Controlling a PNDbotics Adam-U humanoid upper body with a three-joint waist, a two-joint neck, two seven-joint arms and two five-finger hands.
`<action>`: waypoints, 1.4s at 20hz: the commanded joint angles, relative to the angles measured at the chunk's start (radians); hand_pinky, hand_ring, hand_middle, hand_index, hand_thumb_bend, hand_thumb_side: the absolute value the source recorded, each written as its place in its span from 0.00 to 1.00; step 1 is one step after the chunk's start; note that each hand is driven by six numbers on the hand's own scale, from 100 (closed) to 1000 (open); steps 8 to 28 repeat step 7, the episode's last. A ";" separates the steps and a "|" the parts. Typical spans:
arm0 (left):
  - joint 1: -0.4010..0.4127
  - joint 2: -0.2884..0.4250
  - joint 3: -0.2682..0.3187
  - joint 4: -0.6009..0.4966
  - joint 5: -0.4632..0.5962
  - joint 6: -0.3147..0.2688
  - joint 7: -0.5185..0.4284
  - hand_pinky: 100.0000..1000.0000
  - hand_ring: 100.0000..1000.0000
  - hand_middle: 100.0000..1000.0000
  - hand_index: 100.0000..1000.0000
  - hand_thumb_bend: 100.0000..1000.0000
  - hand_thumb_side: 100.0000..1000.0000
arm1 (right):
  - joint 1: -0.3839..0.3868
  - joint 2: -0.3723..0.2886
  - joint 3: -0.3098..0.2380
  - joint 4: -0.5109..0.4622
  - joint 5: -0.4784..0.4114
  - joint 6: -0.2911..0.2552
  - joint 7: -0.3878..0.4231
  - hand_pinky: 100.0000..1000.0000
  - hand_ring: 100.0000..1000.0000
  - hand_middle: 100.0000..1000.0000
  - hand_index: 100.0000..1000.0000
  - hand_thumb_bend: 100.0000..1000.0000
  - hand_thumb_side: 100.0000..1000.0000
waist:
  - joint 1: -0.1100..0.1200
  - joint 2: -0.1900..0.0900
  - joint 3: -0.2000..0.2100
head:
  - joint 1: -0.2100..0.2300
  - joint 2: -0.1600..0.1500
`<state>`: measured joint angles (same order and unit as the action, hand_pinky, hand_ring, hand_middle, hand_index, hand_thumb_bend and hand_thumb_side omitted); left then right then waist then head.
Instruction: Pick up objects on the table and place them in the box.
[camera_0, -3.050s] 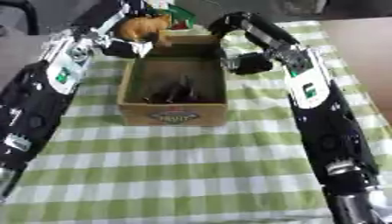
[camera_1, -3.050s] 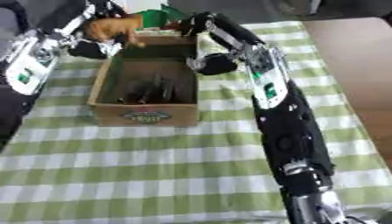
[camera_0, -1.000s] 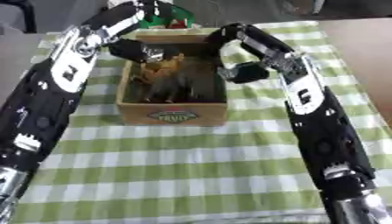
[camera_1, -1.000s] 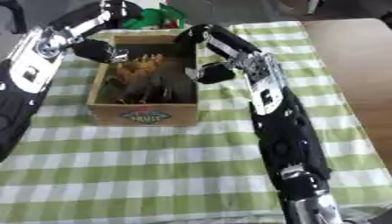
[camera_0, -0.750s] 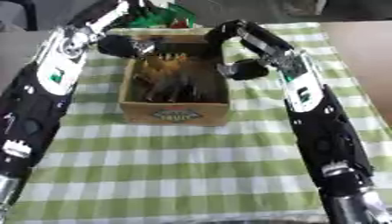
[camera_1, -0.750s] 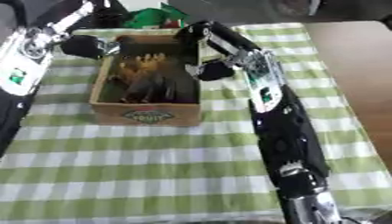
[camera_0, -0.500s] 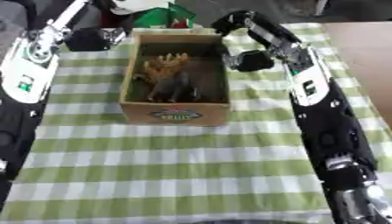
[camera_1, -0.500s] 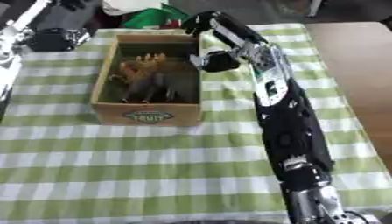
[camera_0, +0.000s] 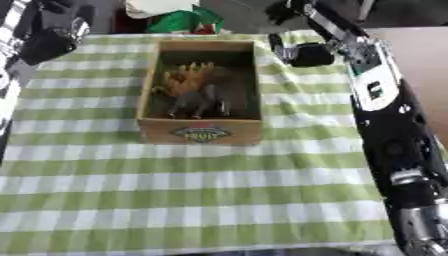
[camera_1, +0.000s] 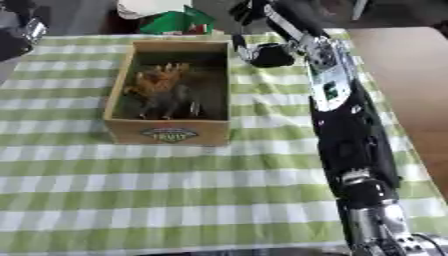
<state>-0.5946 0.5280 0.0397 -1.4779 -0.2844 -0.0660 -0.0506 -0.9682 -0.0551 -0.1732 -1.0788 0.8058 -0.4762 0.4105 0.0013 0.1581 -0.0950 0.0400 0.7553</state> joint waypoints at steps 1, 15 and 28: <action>0.033 0.039 0.049 -0.017 0.056 0.023 0.043 0.67 0.66 0.67 0.76 0.19 0.37 | -0.005 -0.070 -0.043 -0.062 -0.026 0.025 -0.031 0.82 0.69 0.66 0.80 0.00 0.12 | 0.002 -0.012 0.008 | -0.007 -0.008; 0.180 0.045 0.106 -0.102 0.156 0.006 0.057 0.68 0.69 0.69 0.78 0.17 0.34 | 0.035 -0.150 -0.068 -0.102 -0.099 0.053 -0.072 0.82 0.68 0.66 0.80 0.00 0.11 | 0.000 -0.011 0.017 | -0.005 -0.006; 0.180 0.045 0.106 -0.102 0.156 0.006 0.057 0.68 0.69 0.69 0.78 0.17 0.34 | 0.035 -0.150 -0.068 -0.102 -0.099 0.053 -0.072 0.82 0.68 0.66 0.80 0.00 0.11 | 0.000 -0.011 0.017 | -0.005 -0.006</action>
